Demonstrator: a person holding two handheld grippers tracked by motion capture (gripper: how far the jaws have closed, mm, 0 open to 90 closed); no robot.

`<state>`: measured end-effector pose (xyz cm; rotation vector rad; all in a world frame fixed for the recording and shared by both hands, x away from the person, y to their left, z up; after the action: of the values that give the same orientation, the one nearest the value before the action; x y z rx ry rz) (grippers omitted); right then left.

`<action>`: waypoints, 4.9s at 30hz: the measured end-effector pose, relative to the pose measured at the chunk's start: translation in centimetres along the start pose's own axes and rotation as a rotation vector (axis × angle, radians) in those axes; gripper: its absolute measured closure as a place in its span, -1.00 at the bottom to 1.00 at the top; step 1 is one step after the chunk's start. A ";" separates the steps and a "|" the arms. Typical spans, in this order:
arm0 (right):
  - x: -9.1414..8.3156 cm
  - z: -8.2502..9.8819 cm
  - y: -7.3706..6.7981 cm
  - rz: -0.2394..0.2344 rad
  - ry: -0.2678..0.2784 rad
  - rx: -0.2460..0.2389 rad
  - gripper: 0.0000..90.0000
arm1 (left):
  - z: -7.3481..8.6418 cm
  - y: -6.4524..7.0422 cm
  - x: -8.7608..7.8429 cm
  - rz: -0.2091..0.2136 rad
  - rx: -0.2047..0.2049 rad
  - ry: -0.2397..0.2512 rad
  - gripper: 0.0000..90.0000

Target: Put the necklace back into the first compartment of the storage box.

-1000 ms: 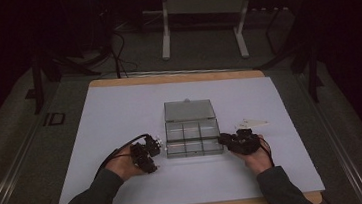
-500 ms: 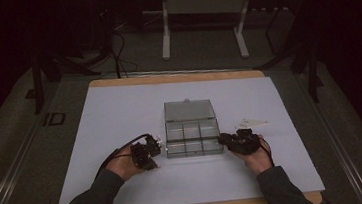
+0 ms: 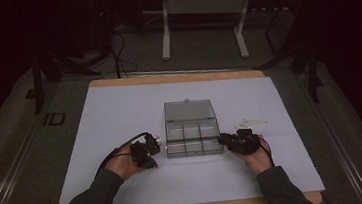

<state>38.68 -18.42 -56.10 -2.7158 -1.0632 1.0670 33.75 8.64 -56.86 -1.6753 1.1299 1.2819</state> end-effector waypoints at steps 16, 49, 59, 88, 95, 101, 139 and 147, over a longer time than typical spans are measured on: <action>0.0 0.0 0.0 0.000 0.000 0.001 0.63 | -0.4 -0.2 -1.4 0.009 -0.004 0.027 0.98; 0.0 0.0 0.0 -0.001 0.000 0.000 0.63 | -1.3 -1.1 -3.7 0.011 -0.010 0.040 0.98; 0.0 0.0 0.0 -0.001 0.001 0.001 0.63 | -1.6 -1.5 -4.1 0.014 -0.017 0.048 0.98; 0.0 0.0 0.0 -0.001 0.001 0.000 0.63 | -3.0 -2.8 -5.6 0.006 -0.022 0.071 0.98; 0.0 0.0 0.0 -0.002 0.001 0.001 0.63 | -3.2 -3.2 -5.5 0.011 -0.033 0.071 0.98; 0.0 0.0 0.0 -0.002 0.001 0.000 0.63 | -3.5 -3.6 -5.4 0.010 -0.041 0.073 0.98; 0.0 0.0 0.0 -0.002 0.001 -0.003 0.63 | -5.2 -5.6 -5.9 -0.004 -0.081 0.084 0.97; 0.0 0.0 0.0 -0.002 -0.001 -0.002 0.63 | -6.0 -5.9 -6.5 -0.014 -0.074 0.088 0.97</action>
<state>38.69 -18.44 -56.10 -2.7155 -1.0677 1.0671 40.51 6.55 -48.87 -1.8071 1.1315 1.2658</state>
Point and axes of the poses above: each handheld gripper's, and its own axes: x roughly forward along the jaws, z roughly out of its underside, y roughly to its right, the point moved 8 cm from there along x, roughly forward along the jaws, and after that the axes turned 7 degrees about x, right-handed, at the moved point
